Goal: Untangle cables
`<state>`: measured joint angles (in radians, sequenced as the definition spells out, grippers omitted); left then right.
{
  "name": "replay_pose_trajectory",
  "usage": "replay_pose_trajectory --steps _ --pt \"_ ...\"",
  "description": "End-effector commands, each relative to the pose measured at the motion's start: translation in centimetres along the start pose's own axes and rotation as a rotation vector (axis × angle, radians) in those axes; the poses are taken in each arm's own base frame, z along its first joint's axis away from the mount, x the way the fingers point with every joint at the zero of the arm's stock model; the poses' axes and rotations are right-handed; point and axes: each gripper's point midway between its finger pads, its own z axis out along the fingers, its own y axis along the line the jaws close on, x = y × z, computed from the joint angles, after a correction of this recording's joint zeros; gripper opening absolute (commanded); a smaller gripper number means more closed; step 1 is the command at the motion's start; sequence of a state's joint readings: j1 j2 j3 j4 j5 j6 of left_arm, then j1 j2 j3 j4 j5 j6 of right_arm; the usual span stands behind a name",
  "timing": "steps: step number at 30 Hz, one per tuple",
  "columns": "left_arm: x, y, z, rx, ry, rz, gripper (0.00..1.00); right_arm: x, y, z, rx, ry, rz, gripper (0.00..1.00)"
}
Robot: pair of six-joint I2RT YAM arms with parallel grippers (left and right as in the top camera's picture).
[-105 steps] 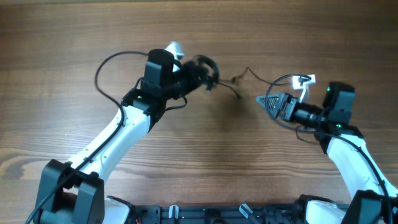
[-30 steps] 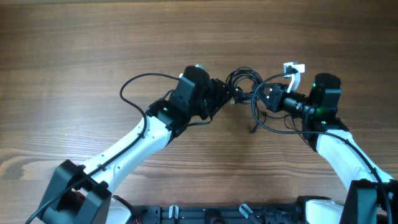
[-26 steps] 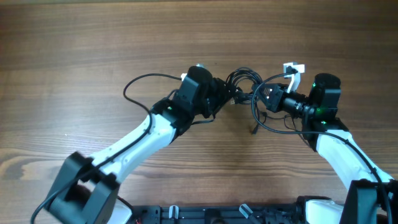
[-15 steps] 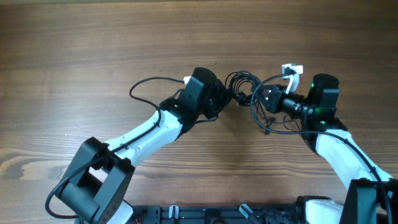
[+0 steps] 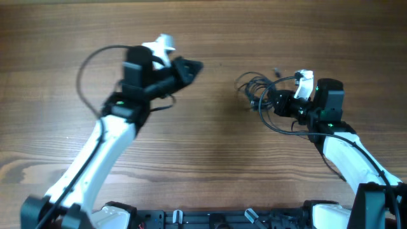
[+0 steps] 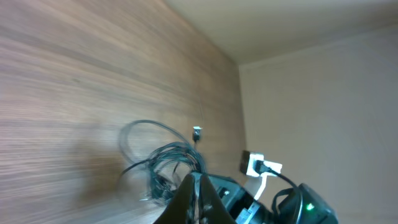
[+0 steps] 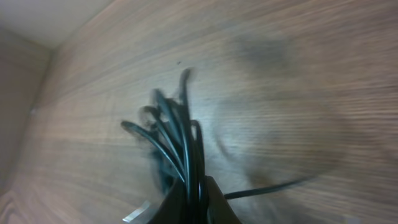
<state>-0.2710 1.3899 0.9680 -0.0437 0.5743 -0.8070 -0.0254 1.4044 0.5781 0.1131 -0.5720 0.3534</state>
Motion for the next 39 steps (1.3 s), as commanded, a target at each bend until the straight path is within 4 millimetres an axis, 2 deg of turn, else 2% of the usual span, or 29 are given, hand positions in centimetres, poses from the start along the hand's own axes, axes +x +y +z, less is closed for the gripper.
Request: replay_pose_trajectory --steps 1,3,4,5,6,8,10,11,12,15,16,21,23,25,29,34,37,39 --pt "-0.2 3.0 -1.2 -0.096 0.015 0.034 0.1 -0.6 0.6 0.0 -0.033 -0.016 -0.028 0.04" --pt "0.1 4.7 -1.4 -0.17 0.012 -0.041 0.38 -0.7 1.3 0.0 -0.07 -0.02 -0.039 0.04" --pt "0.3 5.0 -1.3 -0.178 0.018 -0.085 0.57 -0.9 2.0 -0.1 -0.107 -0.023 -0.052 0.04" --pt "0.5 4.9 -1.1 -0.172 0.025 -0.116 0.7 -1.1 2.5 -0.1 -0.13 -0.027 -0.064 0.05" --pt "0.9 4.5 -0.7 -0.16 0.033 -0.152 0.82 -1.3 2.9 -0.2 -0.151 -0.033 -0.075 0.04" --pt "1.6 3.4 -0.1 -0.137 0.048 -0.17 0.95 -1.5 3.4 -0.3 -0.177 -0.041 -0.088 0.05" --pt "2.8 2.2 0.7 -0.111 0.076 -0.152 0.97 -1.5 3.5 -0.3 -0.181 -0.043 -0.091 0.04" --pt "3.7 1.3 1.2 -0.097 0.095 -0.15 0.94 -1.5 3.5 -0.3 -0.181 -0.042 -0.09 0.05" --pt "4.7 1.0 1.9 -0.106 0.107 -0.177 0.9 -1.5 3.5 -0.3 -0.183 -0.04 -0.09 0.04" --pt "6.9 1.3 3.6 -0.171 0.108 -0.238 0.68 -1.3 4.0 -0.4 -0.213 -0.028 -0.091 0.04" --pt "7.5 1.6 4.1 -0.192 0.109 -0.246 0.65 -1.2 4.2 -0.4 -0.224 -0.024 -0.092 0.05" --pt "12.3 3.9 7.4 -0.296 0.182 -0.362 0.65 -0.8 4.5 -0.5 -0.248 -0.008 -0.089 0.04" --pt "13.4 4.7 8.6 -0.314 0.199 -0.404 0.75 -0.8 4.5 -0.5 -0.248 -0.006 -0.088 0.05" --pt "13.6 5.0 9.4 -0.307 0.198 -0.429 0.85 -0.7 4.6 -0.5 -0.254 -0.004 -0.088 0.05" --pt "12.9 4.8 10.1 -0.281 0.168 -0.442 0.99 -0.5 5.1 -0.7 -0.283 0.008 -0.089 0.05" --pt "11.9 5.7 10.2 -0.321 0.086 -0.515 0.99 -0.3 5.6 -0.8 -0.314 0.022 -0.089 0.05" --pt "12.0 5.8 10.2 -0.325 0.084 -0.535 0.91 -0.2 5.6 -0.9 -0.317 0.023 -0.089 0.05" --pt "12.2 6.2 10.1 -0.344 0.085 -0.544 0.9 -0.2 5.7 -0.9 -0.323 0.025 -0.09 0.05"
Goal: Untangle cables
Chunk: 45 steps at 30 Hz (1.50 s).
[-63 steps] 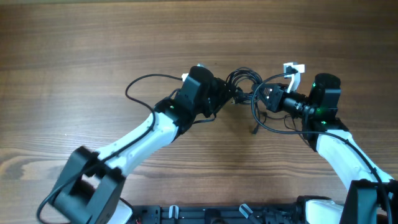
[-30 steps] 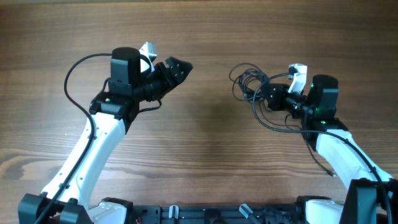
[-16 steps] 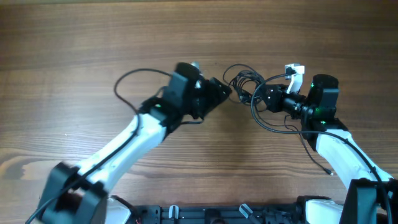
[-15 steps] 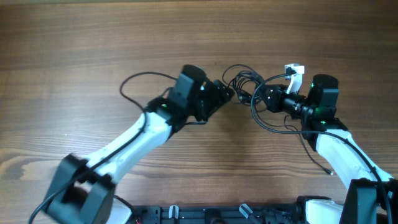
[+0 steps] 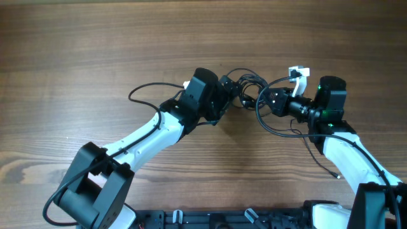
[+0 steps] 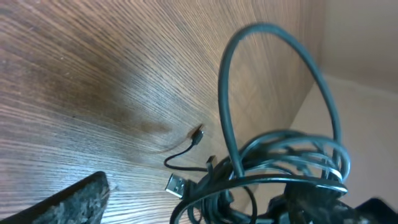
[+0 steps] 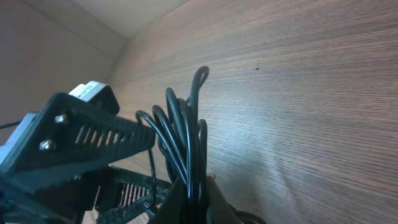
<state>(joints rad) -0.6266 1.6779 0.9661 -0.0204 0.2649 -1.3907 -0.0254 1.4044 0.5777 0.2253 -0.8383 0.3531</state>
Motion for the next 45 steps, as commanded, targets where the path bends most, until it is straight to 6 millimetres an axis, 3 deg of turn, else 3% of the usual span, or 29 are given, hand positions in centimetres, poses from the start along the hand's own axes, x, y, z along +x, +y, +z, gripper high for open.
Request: replay_pose_trajectory --steps 1,4,12,19,24,28,32,37,39,45 --pt "-0.8 1.2 0.4 -0.044 -0.041 -0.061 0.9 0.2 0.9 0.0 -0.053 0.017 -0.015 0.05" --pt "-1.7 2.5 0.4 -0.092 -0.096 -0.101 0.93 0.3 1.1 0.0 -0.063 0.02 -0.015 0.05" --pt "-2.9 2.7 0.2 -0.1 -0.159 -0.1 0.98 0.4 1.6 -0.1 -0.095 0.032 -0.015 0.04" --pt "-2.6 3.4 0.8 -0.118 -0.139 -0.105 0.94 0.5 2.1 -0.1 -0.123 0.038 -0.02 0.05" --pt "-1.2 4.8 2.1 -0.156 -0.053 -0.107 0.76 0.1 3.1 -0.2 -0.174 0.029 -0.052 0.05" --pt "0.0 4.7 2.6 -0.152 -0.004 0.04 0.59 -0.4 3.1 -0.2 -0.171 0.009 -0.076 0.05" --pt "2.8 4.2 2.5 -0.094 0.178 0.363 0.42 -2.0 1.5 -0.1 -0.066 -0.065 -0.107 0.04" --pt "6.2 3.1 0.1 0.104 0.492 0.57 0.31 -4.5 -3.7 -1.2 0.226 -0.193 -0.079 0.04" --pt "6.2 3.3 -1.2 0.15 0.566 0.575 0.29 -5.1 -4.8 -2.0 0.263 -0.227 -0.031 0.04" --pt "2.6 6.9 -2.9 0.049 0.561 0.52 0.2 -7.2 -6.3 -5.1 0.267 -0.315 0.041 0.05"
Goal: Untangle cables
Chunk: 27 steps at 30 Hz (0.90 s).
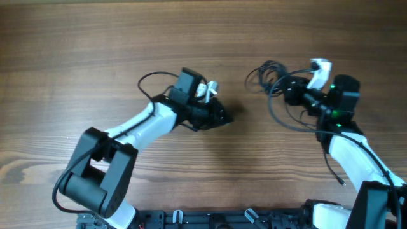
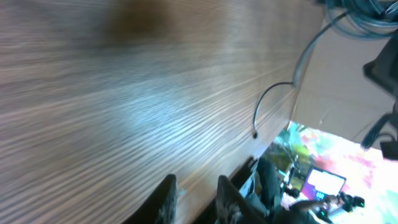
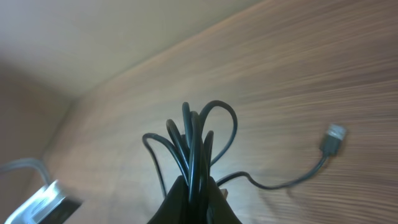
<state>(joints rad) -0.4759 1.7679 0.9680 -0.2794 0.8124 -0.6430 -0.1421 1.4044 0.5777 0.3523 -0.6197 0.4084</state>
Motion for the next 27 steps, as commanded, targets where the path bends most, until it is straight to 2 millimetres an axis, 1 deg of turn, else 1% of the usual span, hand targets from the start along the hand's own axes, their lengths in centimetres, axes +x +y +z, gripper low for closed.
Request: replay_pose_trajectory --steps 1,3,4,5,6,8,9,10,12,13,15,17,18,19,21,24,26,27 --pt "0.0 1.7 -1.8 0.022 0.033 0.06 0.2 -2.6 -1.0 -1.5 0.016 -0.081 0.028 0.04" --pt "-1.0 3.2 -2.8 -0.013 -0.004 0.012 0.2 -3.1 -0.7 -2.2 -0.007 -0.092 0.024 0.04" --pt "-1.4 3.4 -3.2 -0.013 -0.017 0.003 0.22 -3.1 -0.2 -2.3 -0.031 -0.086 0.021 0.04" --pt "-2.0 3.5 -3.6 -0.006 -0.038 -0.02 0.25 -2.8 0.7 -2.4 -0.08 -0.067 0.013 0.05" --pt "-2.7 3.5 -3.9 0.004 -0.062 -0.057 0.32 -2.4 1.6 -2.4 -0.127 -0.043 0.009 0.05" --pt "-4.3 2.9 -4.4 0.042 -0.117 -0.164 0.59 -1.5 3.0 -2.3 -0.196 -0.002 0.005 0.05" --pt "-4.8 2.6 -4.5 0.06 -0.132 -0.209 0.75 -1.2 3.4 -2.3 -0.219 0.012 0.004 0.05" --pt "-5.3 2.0 -4.5 0.084 -0.146 -0.269 0.99 -0.9 4.1 -2.4 -0.252 0.029 0.0 0.06" --pt "-5.8 0.9 -4.2 0.124 -0.154 -0.373 1.0 -0.3 5.2 -2.4 -0.301 0.058 -0.004 0.06" --pt "-6.0 0.4 -4.1 0.136 -0.156 -0.383 1.0 -0.1 5.5 -2.3 -0.312 0.065 -0.007 0.06" --pt "-6.0 -1.2 -3.4 0.171 -0.154 -0.37 0.99 0.3 6.1 -2.1 -0.327 0.079 -0.013 0.06" --pt "-5.7 -2.8 -2.5 0.198 -0.143 -0.353 0.91 0.6 6.6 -1.9 -0.334 0.088 -0.019 0.06" --pt "-5.4 -3.7 -1.8 0.206 -0.137 -0.356 0.89 0.7 6.6 -1.8 -0.33 0.089 -0.021 0.06" --pt "-5.1 -4.2 -1.3 0.209 -0.136 -0.361 0.85 0.7 6.6 -1.6 -0.322 0.086 -0.021 0.06" --pt "-4.7 -5.0 -0.2 0.202 -0.144 -0.388 0.82 0.8 6.7 -1.5 -0.323 0.09 -0.022 0.06" --pt "-4.6 -4.8 1.1 0.156 -0.2 -0.456 0.8 1.5 6.9 -1.4 -0.324 0.115 -0.008 0.05" --pt "-4.8 -4.1 1.6 0.12 -0.247 -0.542 0.78 1.9 7.3 -1.4 -0.337 0.132 -0.006 0.05" --pt "-5.2 -3.4 1.7 0.093 -0.299 -0.609 0.76 2.4 7.8 -1.2 -0.349 0.147 -0.009 0.05"
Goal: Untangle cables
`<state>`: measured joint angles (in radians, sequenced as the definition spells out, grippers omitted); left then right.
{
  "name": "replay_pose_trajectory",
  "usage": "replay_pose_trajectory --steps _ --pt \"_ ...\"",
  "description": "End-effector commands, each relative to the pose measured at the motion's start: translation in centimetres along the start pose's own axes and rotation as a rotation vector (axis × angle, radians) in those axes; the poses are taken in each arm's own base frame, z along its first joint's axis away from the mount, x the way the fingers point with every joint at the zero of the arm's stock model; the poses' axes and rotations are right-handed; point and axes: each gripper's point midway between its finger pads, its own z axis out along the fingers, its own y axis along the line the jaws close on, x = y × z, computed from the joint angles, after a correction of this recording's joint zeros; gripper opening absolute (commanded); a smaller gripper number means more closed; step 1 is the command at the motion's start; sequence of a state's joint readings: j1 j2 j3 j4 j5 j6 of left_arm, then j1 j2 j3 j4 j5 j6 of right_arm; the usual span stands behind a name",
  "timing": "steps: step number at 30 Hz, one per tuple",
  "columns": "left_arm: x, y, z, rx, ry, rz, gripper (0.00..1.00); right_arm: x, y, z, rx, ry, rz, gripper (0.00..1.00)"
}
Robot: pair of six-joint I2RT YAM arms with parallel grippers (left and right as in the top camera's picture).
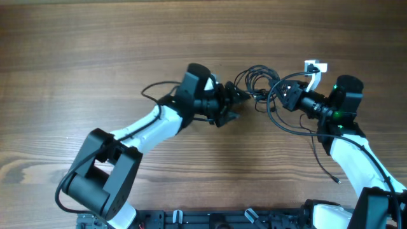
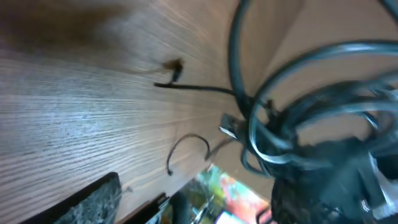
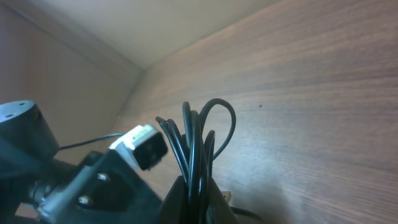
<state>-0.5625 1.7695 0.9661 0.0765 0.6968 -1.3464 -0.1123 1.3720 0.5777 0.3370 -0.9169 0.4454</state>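
A tangle of black cables (image 1: 257,80) hangs between the two arms at the table's middle right. My right gripper (image 1: 287,97) is shut on several strands of it; in the right wrist view the loops (image 3: 196,134) stick up out of the closed right gripper (image 3: 196,194). My left gripper (image 1: 239,97) is open right at the tangle's left side. In the left wrist view its fingers (image 2: 87,200) stand wide apart, and the cable loops (image 2: 292,115) sit in front of the right-hand finger. A USB plug (image 2: 229,126) dangles from the tangle.
One cable tail runs from the bundle down along the right arm to a plug (image 1: 335,180) on the wooden table (image 1: 76,51). A wide loop (image 1: 280,117) sags below the right gripper. The left arm's own thin lead (image 1: 156,87) arches behind its wrist.
My left gripper was shut and apart from the tangle, lower left of it; now it is open at the tangle's left edge. The right gripper with the bundle sits slightly further left.
The left gripper was first shut far off at the upper left while the right held the bundle. Then it was open against the bundle. Then it was shut and away from it, the bundle further right. Now it is open at the bundle again; the right grip never changed.
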Motion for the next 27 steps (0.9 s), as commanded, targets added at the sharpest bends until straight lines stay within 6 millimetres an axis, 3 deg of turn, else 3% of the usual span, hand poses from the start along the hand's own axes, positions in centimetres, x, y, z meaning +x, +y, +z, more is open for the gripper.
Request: replay_pose_trajectory --steps 1,7,13,17,23,27 --pt "-2.6 1.4 0.3 -0.048 -0.187 -0.203 0.73 0.5 2.0 0.5 -0.056 0.03 -0.023 0.05" --pt "-3.2 1.4 0.2 -0.045 -0.221 -0.24 0.67 1.3 2.9 1.3 -0.078 0.056 -0.05 0.05" --pt "-1.4 -2.6 -0.2 0.102 -0.057 -0.15 0.61 1.2 2.9 1.3 -0.073 0.052 -0.077 0.05" --pt "-1.0 -3.3 -1.1 0.12 -0.021 -0.09 0.62 1.1 2.4 1.3 -0.05 0.044 -0.086 0.04" --pt "-2.4 -2.1 -1.4 0.083 -0.08 -0.112 0.61 1.2 2.4 1.3 -0.05 0.047 -0.083 0.05" --pt "-4.8 -0.6 -1.9 0.034 -0.214 -0.155 0.61 1.5 3.0 1.2 -0.082 0.061 -0.08 0.05"
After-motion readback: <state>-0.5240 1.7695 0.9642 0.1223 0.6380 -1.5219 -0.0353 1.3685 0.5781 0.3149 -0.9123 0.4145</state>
